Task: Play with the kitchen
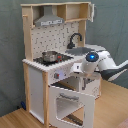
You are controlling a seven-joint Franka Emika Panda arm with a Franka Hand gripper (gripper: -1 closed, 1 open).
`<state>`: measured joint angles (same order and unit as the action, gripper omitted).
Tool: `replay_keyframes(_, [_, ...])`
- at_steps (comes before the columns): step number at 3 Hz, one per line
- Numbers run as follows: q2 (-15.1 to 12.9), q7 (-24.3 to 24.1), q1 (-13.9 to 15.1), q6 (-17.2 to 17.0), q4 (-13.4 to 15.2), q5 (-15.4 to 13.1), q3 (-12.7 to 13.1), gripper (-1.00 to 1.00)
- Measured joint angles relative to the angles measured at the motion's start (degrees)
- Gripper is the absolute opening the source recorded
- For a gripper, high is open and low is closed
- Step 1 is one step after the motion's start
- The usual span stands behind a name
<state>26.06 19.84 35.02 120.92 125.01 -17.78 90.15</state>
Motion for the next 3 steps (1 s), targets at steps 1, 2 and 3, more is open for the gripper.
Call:
replay_keyframes(1, [0.7, -1.7, -3.2, -2.6, -0.3, -4.9, -2.4, 1.00])
replay_keyframes(2, [1.6, -3.5, -6.3, -5.6, -0.8, -9.9, -4.1, 1.00])
replay_keyframes(3, [2.8, -5.1, -8.9, -8.4, -1.2, -14.5, -4.9, 1.00])
